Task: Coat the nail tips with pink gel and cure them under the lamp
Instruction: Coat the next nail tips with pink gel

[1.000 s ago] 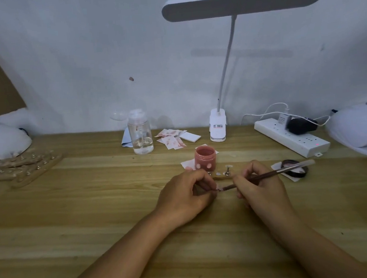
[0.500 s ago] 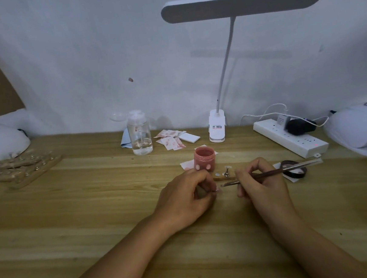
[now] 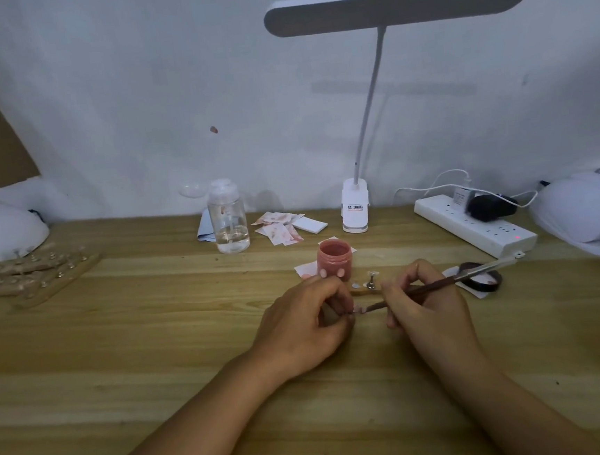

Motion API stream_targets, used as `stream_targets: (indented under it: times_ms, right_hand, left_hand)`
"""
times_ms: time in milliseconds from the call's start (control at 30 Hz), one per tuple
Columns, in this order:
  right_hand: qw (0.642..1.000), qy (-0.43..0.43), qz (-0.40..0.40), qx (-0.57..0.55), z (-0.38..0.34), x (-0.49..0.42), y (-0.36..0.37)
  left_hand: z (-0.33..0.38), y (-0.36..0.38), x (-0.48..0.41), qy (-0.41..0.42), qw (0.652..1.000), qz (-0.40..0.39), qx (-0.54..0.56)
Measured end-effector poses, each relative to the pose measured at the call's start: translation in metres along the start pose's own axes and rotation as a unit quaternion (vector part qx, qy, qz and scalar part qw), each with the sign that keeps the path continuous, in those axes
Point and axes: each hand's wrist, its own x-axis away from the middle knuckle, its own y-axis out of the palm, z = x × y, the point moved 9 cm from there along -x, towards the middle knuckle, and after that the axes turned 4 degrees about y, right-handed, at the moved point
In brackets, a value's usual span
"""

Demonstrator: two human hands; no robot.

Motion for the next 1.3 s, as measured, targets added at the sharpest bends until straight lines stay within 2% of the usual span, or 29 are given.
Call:
stream_targets:
  times_ms: [67, 167, 400, 533, 633, 700, 833, 1000, 1100, 1167, 1300]
  right_hand:
    - [0.999, 0.002, 0.025, 0.021, 0.003, -0.002, -0.006]
    - [0.999, 0.0, 0.035, -0.035, 0.001, -0.002, -0.009]
    - [0.994, 0.016, 0.009, -0.105, -0.003, -0.001, -0.005]
    - [0.998, 0.019, -0.026, -0.053, 0.001, -0.001, 0.004]
    - [1.0, 0.015, 0.007, 0.002, 0.004, -0.003, -0.002]
    - [1.0, 0.016, 0.012, -0.009, 0.004, -0.004, -0.006]
    - [0.999, 0.007, -0.044, -0.031, -0.002, 0.001, 0.007]
    - [1.0, 0.008, 0.007, 0.007, 0.002, -0.002, -0.005]
    - [0.999, 0.01, -0.026, -0.042, -0.002, 0.001, 0.003]
    - [0.999, -0.002, -0.043, -0.02, -0.005, 0.002, 0.009]
    - [1.0, 0.001, 0.01, 0.011, 0.0, -0.002, -0.003]
  left_hand:
    - [0.001, 0.0, 0.001, 0.001, 1.0, 0.0, -0.001]
    - [0.0, 0.0, 0.001, 0.0, 1.0, 0.007, 0.011]
    - [-0.006, 0.001, -0.001, -0.017, 0.999, 0.006, 0.031]
    - [-0.009, 0.002, -0.002, -0.021, 0.999, 0.004, 0.037]
    - [-0.01, 0.003, -0.003, -0.022, 0.999, 0.004, 0.035]
    - [-0.011, 0.003, -0.003, -0.024, 0.999, 0.004, 0.042]
    - [-0.011, 0.004, -0.004, -0.024, 0.999, 0.0, 0.046]
    - [-0.012, 0.003, -0.003, -0.027, 0.999, 0.001, 0.038]
    - [-0.01, 0.003, -0.003, -0.021, 0.999, -0.007, 0.035]
    - [-0.008, 0.003, -0.003, -0.017, 0.999, -0.005, 0.033]
    - [-0.007, 0.001, -0.002, -0.019, 1.0, 0.004, 0.019]
